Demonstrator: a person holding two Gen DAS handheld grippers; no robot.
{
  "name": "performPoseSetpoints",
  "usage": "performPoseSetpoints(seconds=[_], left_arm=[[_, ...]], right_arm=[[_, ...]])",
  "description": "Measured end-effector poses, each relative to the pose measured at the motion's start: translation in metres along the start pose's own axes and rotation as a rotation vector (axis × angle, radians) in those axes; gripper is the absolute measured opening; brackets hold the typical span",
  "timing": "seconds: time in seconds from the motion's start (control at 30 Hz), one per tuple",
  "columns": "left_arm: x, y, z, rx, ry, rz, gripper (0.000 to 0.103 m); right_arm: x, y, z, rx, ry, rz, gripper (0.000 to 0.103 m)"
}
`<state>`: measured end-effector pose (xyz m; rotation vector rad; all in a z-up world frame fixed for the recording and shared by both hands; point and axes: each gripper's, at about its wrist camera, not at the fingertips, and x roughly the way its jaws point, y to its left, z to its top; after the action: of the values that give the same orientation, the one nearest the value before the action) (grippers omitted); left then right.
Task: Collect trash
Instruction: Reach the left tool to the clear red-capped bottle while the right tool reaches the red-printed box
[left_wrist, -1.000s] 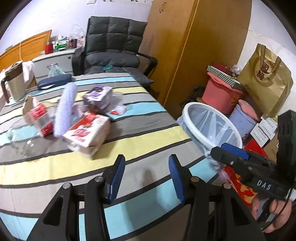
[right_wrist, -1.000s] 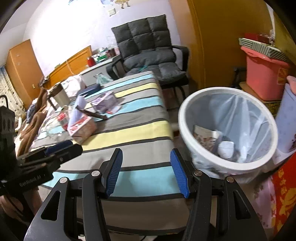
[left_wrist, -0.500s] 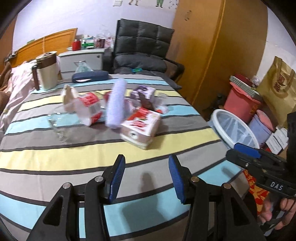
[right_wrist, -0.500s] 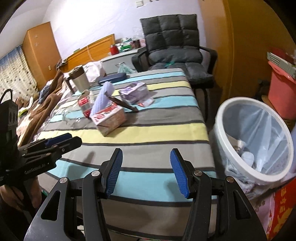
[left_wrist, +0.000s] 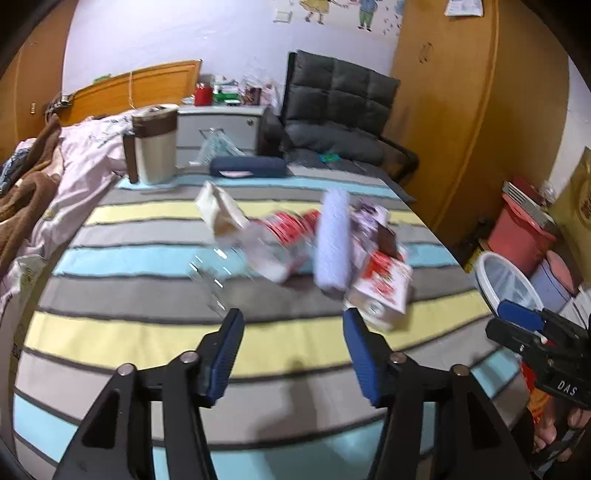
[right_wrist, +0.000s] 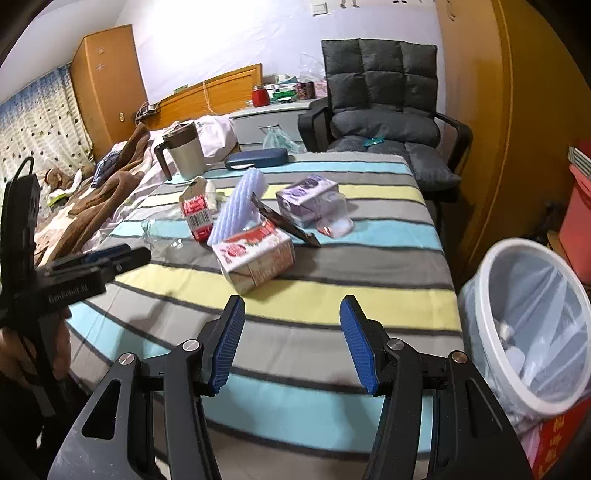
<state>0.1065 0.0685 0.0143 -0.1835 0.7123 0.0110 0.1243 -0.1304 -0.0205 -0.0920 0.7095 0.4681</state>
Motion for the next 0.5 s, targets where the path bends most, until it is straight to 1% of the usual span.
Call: performPoseSetpoints(seconds=[0.13,0.2,0.27,0.43,0.5], left_arm=[[0.003,0.014,0.016,0.02,-0.026,0.032,0.065],[0.009,0.02,0.024,0.04,-0.025,0.041,0.068],[0.017,0.023,0.031,0.06,-0.02,0.046,0.068],[0.032,0.027,0.04,0.099,-0.012,0.023,0.071],[0.039,0.028,0.042,0.113,-0.004,0.008,0.074]], right_arm=[[0.007,0.004,0.007,-0.019,-0.004,0.008,0.056],[0.012,0.008,0.01,-0.029,-0.005,0.014,0.056],[0.016,0.01,0.014,-0.035,-0.004,0.017,0.056],[0.027,0.012,0.021,-0.05,0.002,0.027,0.056],[0.031,0.013,0.025,-0.056,0.002,0.026,0.056]])
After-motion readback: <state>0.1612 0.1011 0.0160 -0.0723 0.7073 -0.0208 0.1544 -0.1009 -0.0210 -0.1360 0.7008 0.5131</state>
